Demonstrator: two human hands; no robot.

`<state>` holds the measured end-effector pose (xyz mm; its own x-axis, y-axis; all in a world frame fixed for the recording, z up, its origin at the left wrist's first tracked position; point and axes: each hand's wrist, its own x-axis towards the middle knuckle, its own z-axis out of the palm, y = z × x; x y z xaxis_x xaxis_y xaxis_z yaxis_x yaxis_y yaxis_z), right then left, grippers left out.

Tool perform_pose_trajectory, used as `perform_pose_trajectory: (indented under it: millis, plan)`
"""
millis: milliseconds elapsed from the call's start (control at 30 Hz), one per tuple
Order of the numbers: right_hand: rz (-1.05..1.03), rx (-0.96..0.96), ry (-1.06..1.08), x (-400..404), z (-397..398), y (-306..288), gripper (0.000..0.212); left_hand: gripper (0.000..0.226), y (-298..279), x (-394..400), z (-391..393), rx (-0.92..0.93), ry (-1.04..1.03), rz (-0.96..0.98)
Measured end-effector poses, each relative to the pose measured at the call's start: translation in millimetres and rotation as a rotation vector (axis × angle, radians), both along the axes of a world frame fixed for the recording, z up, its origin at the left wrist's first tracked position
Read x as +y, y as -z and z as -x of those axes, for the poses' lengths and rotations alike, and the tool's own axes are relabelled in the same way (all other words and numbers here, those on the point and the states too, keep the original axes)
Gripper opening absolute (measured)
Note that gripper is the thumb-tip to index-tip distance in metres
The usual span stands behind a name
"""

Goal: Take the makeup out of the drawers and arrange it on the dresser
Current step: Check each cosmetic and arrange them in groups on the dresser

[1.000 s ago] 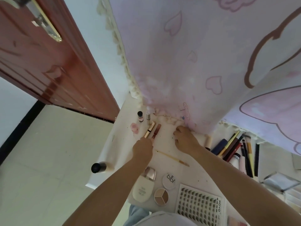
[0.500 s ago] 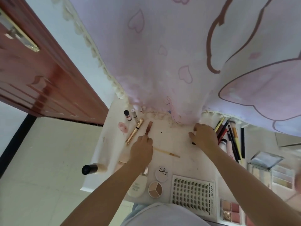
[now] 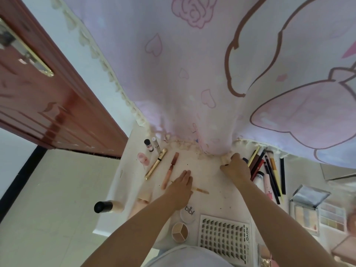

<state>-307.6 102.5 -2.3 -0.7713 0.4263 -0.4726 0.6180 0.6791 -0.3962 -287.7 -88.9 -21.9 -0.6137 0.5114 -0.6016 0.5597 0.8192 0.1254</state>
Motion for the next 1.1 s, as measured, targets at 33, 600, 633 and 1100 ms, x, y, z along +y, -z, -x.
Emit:
perform_pose_trajectory:
  millis: [33, 600, 633, 1100]
  plan:
    - [0.044, 0.030, 0.053, 2.6, -0.1, -2.1, 0.036, 0.055, 0.0, -0.1, 0.1, -0.003, 0.001, 0.002]
    - [0.265, 0.584, -0.128, -10.6, -36.7, -108.6, 0.024, 0.026, -108.1, 40.2, 5.1, -0.016, -0.595, -1.044]
    - [0.248, 0.626, -0.114, -16.6, -35.5, -113.5, 0.031, 0.027, -114.9, 42.5, 4.5, -0.075, -0.665, -1.125]
    - [0.309, 1.104, 0.085, -71.2, -14.7, -171.7, 0.026, 0.038, -194.1, 32.4, 38.9, 0.135, -0.861, -1.287]
